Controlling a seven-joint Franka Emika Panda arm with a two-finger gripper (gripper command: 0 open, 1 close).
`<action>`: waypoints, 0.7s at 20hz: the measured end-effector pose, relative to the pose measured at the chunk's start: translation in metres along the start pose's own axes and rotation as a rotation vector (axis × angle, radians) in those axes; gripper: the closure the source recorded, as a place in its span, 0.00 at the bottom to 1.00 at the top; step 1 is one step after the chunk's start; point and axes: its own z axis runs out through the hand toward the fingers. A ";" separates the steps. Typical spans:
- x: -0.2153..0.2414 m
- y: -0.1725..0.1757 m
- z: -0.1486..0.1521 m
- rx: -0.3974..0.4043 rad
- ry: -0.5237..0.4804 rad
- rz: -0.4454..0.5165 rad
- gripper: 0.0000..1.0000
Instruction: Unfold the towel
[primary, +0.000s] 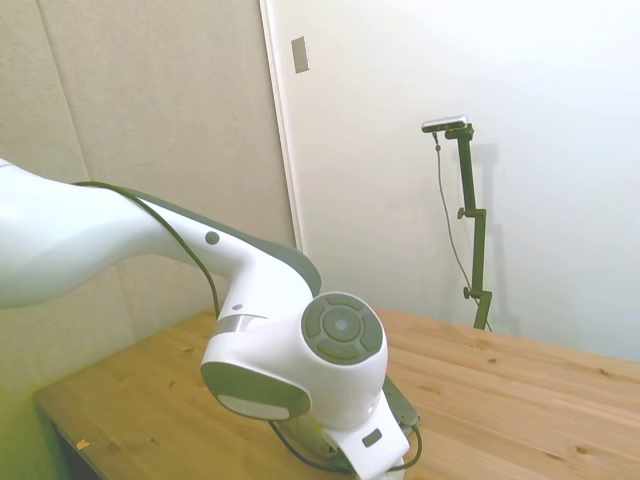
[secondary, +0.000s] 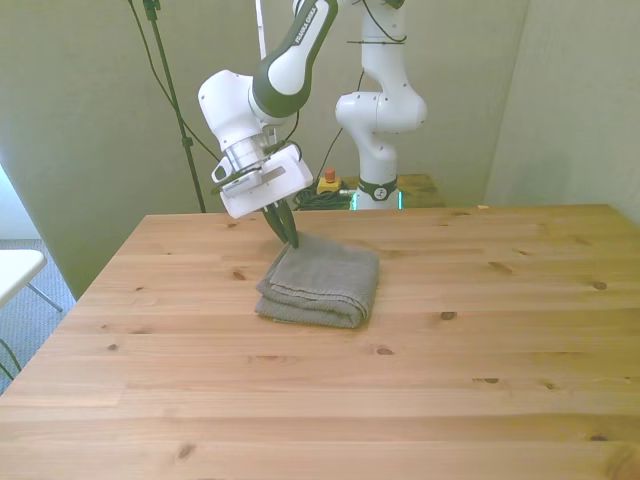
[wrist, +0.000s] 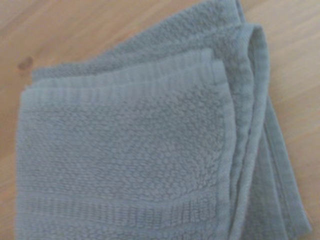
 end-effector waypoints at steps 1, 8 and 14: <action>-0.002 -0.007 -0.008 0.014 0.000 -0.014 1.00; -0.036 -0.077 -0.041 0.074 0.002 -0.127 1.00; -0.080 -0.157 -0.035 0.071 -0.027 -0.305 1.00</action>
